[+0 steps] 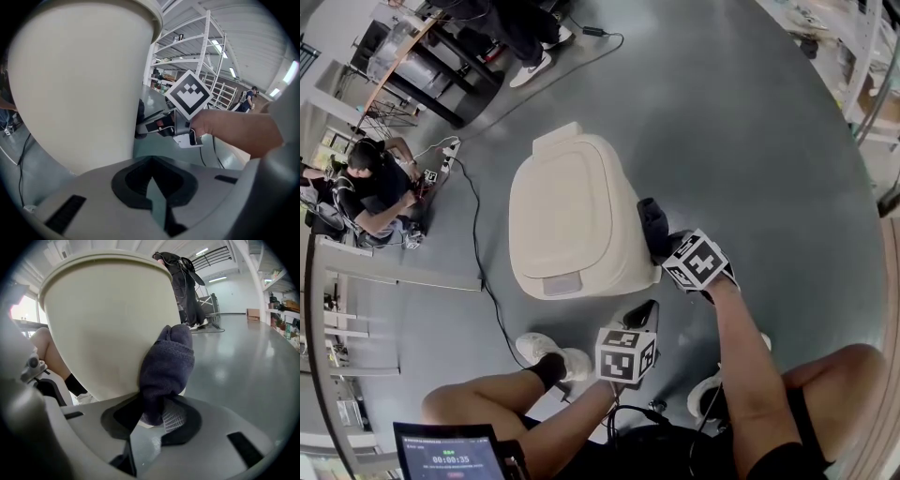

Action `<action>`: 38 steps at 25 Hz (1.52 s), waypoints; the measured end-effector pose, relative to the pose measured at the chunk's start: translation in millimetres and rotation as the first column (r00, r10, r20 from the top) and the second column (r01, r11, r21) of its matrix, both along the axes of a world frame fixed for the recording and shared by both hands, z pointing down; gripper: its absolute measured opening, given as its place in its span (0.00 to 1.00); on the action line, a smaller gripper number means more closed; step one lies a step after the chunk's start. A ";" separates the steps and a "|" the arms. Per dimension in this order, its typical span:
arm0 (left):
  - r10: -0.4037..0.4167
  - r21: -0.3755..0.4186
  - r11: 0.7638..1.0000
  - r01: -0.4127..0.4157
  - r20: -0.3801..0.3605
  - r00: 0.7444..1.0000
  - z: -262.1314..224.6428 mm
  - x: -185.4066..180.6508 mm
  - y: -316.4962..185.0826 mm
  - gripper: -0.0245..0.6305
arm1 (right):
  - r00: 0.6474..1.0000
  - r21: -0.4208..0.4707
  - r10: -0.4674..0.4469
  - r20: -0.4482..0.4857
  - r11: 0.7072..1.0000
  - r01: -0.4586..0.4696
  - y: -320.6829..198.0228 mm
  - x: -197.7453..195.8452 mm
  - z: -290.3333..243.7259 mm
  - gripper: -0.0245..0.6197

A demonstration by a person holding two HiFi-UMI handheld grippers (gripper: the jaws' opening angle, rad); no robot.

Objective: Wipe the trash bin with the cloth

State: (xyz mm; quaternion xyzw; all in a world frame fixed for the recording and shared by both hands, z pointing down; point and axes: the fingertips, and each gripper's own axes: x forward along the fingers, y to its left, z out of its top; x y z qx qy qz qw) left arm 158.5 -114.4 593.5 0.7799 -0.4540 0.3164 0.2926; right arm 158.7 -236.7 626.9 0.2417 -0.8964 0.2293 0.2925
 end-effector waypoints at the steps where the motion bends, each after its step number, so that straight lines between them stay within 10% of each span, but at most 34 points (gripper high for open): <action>1: 0.001 -0.003 1.000 -0.001 0.000 1.000 1.3 0.7 0.3 0.04 | 1.000 -0.005 -0.005 -0.009 1.000 0.005 0.9 0.2 4.2 0.20; 19: 0.031 -0.027 0.999 -0.030 0.008 0.999 15.3 11.8 -6.6 0.04 | 0.993 -0.126 -0.027 -0.115 0.992 0.012 24.8 -1.7 82.7 0.21; 26: 0.025 -0.027 0.999 -0.024 0.016 1.000 16.6 12.3 -8.4 0.04 | 0.995 -0.189 0.095 0.040 0.978 -0.086 19.3 2.4 74.1 0.21; 32: 0.037 -0.022 0.999 -0.037 0.014 0.999 15.4 19.2 -9.7 0.04 | 0.924 -0.215 0.288 0.253 0.947 -0.236 -15.9 26.9 35.5 0.21; 38: 0.029 -0.019 0.999 -0.029 0.019 0.999 14.6 14.5 -11.5 0.04 | 0.882 -0.117 0.278 0.380 0.961 -0.252 -45.9 35.3 -26.3 0.21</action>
